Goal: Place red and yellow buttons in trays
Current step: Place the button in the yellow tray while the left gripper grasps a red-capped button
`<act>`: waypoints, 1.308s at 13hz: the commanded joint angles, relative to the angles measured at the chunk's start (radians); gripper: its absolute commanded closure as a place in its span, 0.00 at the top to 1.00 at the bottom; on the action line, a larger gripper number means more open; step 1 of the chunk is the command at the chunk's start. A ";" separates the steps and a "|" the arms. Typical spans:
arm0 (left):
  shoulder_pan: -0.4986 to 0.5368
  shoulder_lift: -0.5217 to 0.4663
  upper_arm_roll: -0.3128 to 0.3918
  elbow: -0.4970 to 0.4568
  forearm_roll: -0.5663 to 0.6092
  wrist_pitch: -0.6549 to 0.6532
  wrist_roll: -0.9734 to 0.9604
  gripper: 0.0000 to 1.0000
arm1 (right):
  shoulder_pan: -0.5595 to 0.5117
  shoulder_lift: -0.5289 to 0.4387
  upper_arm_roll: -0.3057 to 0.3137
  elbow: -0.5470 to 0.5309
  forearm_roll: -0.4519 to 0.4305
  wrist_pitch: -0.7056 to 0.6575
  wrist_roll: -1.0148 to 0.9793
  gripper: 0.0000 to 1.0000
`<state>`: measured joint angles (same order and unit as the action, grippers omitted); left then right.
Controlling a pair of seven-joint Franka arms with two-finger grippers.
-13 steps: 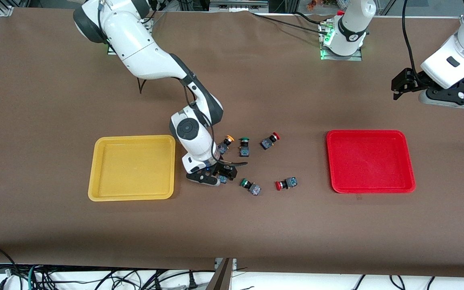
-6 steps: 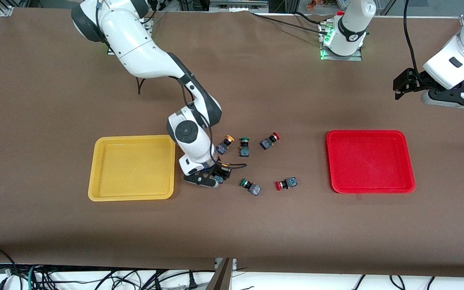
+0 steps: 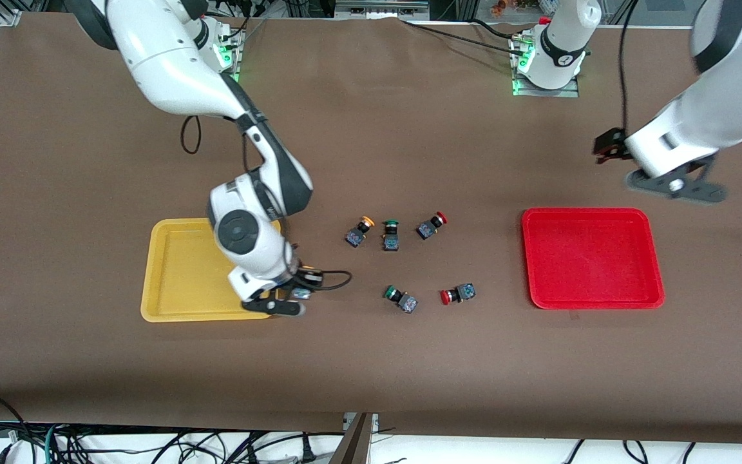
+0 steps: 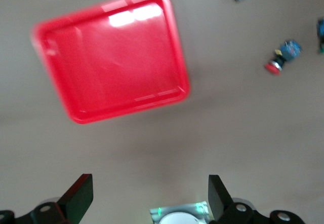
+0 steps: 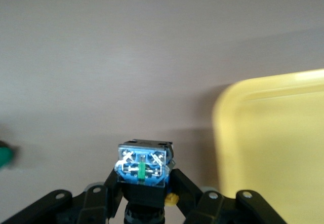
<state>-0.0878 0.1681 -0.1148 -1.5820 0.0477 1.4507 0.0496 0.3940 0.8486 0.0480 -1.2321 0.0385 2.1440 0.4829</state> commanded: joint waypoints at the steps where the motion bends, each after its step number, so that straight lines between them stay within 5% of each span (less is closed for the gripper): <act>1: -0.081 0.196 0.003 0.071 -0.025 0.025 0.007 1.00 | -0.082 -0.100 0.001 -0.127 0.000 -0.061 -0.166 0.25; 5: -0.168 0.350 0.001 0.096 -0.113 0.222 -0.001 1.00 | -0.158 -0.177 -0.069 -0.335 0.000 -0.003 -0.398 0.34; 9: -0.341 0.441 0.003 0.007 -0.128 0.481 -0.127 1.00 | -0.205 -0.175 -0.119 -0.460 0.009 0.137 -0.524 0.62; 12: -0.401 0.473 0.004 -0.073 -0.124 0.658 -0.175 1.00 | -0.205 -0.198 -0.117 -0.455 0.017 0.117 -0.509 0.86; 17: -0.412 0.528 0.004 -0.084 -0.052 0.755 -0.191 1.00 | -0.172 -0.218 -0.082 -0.322 0.054 -0.051 -0.341 0.86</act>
<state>-0.4933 0.6940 -0.1140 -1.6639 -0.0310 2.1834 -0.1281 0.2056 0.6380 -0.0483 -1.5916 0.0783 2.1453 0.0743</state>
